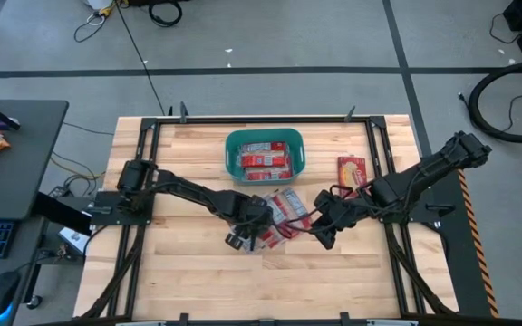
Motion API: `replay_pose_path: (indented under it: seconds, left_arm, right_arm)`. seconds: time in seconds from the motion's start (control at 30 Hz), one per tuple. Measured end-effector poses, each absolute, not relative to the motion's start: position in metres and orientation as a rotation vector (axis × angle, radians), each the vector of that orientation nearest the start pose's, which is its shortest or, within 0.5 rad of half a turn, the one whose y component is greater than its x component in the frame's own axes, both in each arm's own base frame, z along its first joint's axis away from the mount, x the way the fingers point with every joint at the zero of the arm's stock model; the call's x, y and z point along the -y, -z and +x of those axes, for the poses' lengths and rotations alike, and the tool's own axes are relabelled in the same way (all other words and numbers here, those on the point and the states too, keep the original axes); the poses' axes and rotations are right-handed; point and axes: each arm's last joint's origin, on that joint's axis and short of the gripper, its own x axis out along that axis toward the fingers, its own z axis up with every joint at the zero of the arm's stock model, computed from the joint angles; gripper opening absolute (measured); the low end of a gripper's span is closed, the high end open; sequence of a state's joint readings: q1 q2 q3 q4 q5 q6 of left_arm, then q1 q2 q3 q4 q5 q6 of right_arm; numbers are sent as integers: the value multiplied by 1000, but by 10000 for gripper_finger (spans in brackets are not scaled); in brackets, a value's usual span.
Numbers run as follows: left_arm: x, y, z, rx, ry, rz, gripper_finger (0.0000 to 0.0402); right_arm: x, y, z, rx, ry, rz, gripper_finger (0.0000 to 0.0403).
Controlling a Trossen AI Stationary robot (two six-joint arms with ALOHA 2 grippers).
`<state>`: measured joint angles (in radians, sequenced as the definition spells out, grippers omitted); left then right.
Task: Sort popcorn bags into baskets
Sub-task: Put the red popcorn bag into the blue bin
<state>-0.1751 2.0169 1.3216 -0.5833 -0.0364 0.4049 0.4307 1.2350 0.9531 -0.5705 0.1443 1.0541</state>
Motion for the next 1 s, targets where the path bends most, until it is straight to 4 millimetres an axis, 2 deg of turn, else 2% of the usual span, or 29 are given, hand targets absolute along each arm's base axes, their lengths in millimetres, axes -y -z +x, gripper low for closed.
replay_pose_path:
  seconds: [0.27, 0.5, 0.73, 0.87, 1.0]
  left_arm:
    - [70, -137, 384, -1221, 346, 446, 12]
    - [65, -149, 379, -1235, 266, 302, 5]
    - [52, -194, 370, -1145, 191, 217, 3]
    - [46, -203, 370, -1109, 174, 207, 2]
    - [42, -204, 370, -1111, 165, 200, 2]
  right_arm:
    - [-103, -269, 225, -884, 177, 730, 125]
    - [-102, -270, 223, -891, 169, 709, 125]
    - [-93, -282, 209, -850, 187, 702, 126]
    - [-87, -289, 199, -818, 221, 693, 126]
    - [-82, -294, 193, -775, 256, 692, 126]
